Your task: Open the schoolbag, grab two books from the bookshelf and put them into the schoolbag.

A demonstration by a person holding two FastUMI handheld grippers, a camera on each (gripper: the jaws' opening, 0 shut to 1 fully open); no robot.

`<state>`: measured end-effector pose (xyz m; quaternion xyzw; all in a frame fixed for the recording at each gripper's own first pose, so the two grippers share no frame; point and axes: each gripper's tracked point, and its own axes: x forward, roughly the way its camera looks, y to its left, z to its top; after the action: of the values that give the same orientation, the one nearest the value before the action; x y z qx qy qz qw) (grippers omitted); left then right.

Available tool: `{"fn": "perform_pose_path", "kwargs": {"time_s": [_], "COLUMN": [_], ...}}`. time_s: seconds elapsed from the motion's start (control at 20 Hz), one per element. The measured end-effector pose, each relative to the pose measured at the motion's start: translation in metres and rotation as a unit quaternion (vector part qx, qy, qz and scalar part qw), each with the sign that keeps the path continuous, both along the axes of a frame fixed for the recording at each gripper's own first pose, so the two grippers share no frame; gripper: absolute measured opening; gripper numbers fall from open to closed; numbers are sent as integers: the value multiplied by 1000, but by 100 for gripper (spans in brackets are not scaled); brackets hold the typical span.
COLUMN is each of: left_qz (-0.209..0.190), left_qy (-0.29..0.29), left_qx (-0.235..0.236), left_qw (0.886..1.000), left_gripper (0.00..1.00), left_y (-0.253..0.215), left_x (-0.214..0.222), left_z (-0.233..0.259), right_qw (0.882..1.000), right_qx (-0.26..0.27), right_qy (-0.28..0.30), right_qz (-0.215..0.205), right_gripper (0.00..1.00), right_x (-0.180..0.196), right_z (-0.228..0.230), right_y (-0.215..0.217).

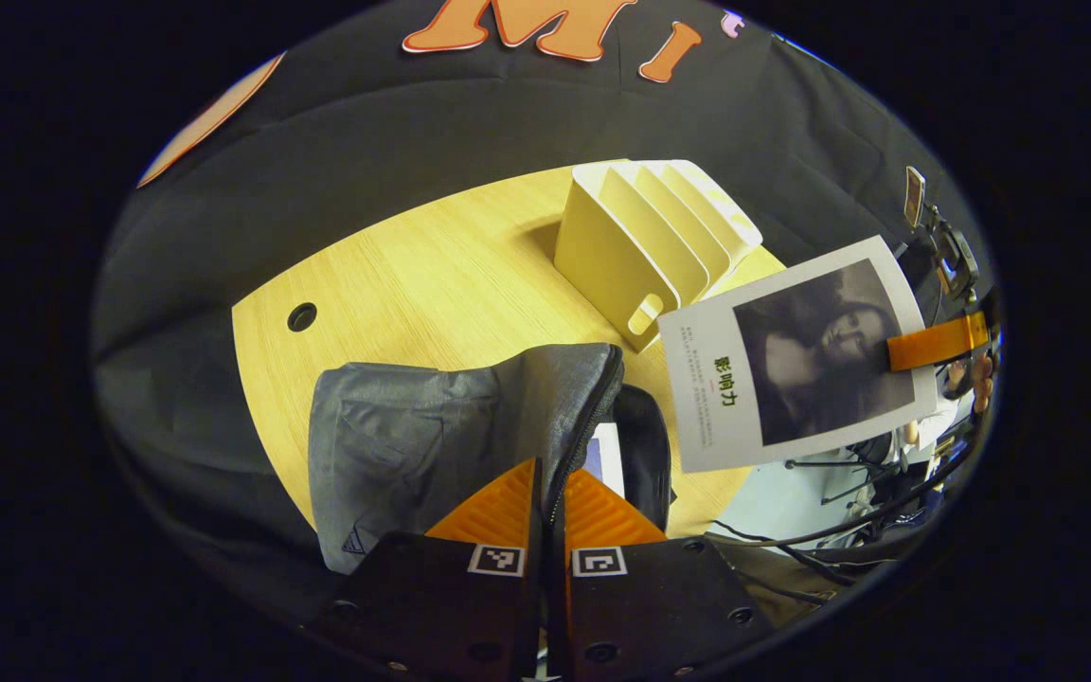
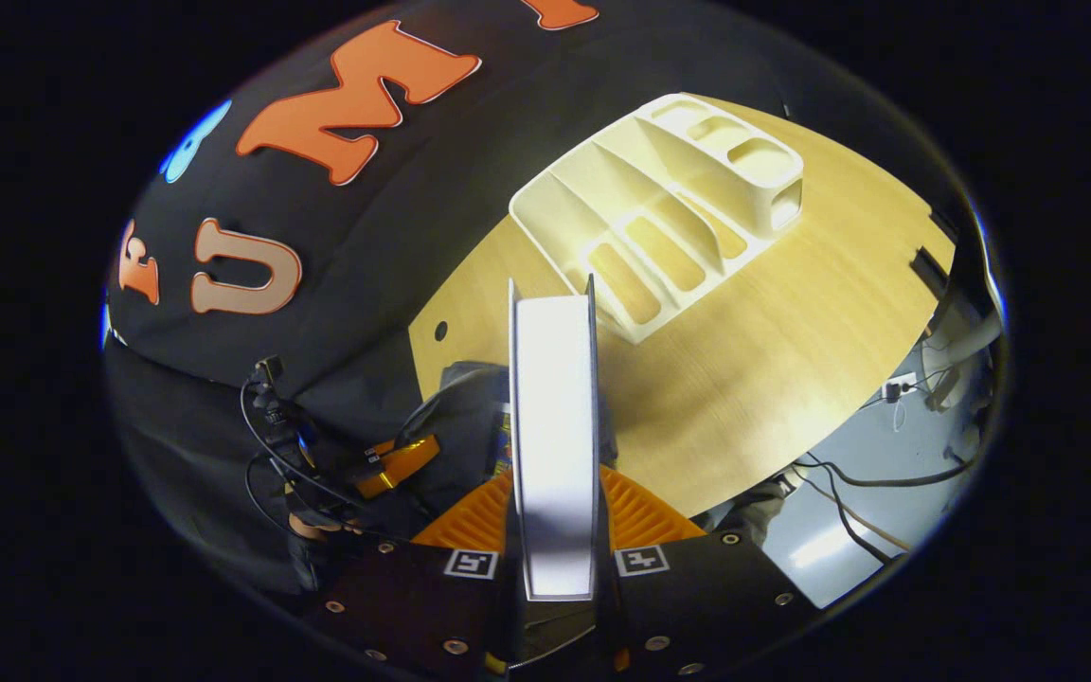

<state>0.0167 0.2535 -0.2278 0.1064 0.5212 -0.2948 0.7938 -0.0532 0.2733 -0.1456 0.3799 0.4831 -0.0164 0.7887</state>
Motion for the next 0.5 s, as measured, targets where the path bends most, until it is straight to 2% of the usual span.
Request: {"fn": "perform_pose_path", "kwargs": {"time_s": [0.5], "left_qz": [7], "left_qy": [-40], "left_qx": [10], "left_qw": [999], "left_gripper": [5], "left_y": [4], "left_x": [8], "left_z": [38], "right_qw": [997], "right_qx": [82], "right_qy": [-4], "right_qz": [10], "right_gripper": [30], "right_x": [21], "right_z": [-38], "right_y": [58]}}
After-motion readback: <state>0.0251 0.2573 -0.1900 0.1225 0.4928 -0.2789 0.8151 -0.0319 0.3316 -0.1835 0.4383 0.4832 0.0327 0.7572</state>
